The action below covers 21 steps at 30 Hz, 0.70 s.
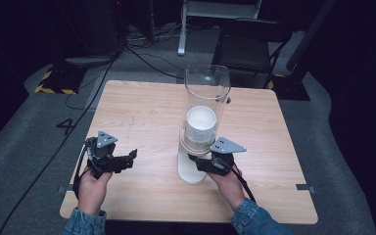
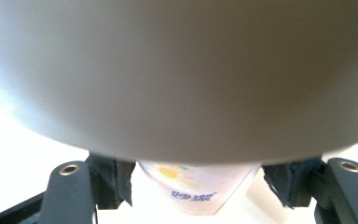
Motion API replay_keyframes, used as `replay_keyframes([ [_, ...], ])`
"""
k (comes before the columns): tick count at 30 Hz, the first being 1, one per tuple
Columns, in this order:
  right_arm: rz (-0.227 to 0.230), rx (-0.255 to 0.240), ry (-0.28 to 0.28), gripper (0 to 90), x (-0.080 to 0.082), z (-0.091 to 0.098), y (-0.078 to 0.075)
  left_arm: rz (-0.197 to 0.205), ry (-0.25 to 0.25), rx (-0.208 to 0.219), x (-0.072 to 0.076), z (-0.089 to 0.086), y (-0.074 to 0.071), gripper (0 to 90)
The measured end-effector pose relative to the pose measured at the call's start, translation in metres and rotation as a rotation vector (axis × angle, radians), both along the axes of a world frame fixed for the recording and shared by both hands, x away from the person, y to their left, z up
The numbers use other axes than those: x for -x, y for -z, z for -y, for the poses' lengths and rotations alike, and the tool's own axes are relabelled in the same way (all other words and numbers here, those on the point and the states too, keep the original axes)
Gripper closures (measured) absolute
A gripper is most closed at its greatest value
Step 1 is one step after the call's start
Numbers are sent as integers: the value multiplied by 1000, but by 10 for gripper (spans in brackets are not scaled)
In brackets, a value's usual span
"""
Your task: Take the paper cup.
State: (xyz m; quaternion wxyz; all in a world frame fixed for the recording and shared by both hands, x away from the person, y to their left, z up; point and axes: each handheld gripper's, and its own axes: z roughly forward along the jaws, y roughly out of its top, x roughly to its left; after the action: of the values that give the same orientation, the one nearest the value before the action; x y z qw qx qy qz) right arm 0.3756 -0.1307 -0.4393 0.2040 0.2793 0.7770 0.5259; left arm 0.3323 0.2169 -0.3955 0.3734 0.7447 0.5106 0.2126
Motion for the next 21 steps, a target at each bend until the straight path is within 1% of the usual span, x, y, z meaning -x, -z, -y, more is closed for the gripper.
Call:
replay_keyframes([
  [3,13,13,0,336,-1,1,0,2,2,-4,0,0,0,151],
  [7,34,44,6,337,-1,3,0,3,-3,1,1,0,0,151],
  [13,29,38,7,337,-1,2,1,1,-2,-1,1,0,0,151],
  [16,16,19,12,338,0,1,2,1,-1,-5,1,-1,1,151],
  [20,9,8,18,337,1,0,3,1,-3,-3,1,0,0,151],
  [21,-3,-2,20,337,2,-1,4,1,-3,-4,1,0,0,151],
])
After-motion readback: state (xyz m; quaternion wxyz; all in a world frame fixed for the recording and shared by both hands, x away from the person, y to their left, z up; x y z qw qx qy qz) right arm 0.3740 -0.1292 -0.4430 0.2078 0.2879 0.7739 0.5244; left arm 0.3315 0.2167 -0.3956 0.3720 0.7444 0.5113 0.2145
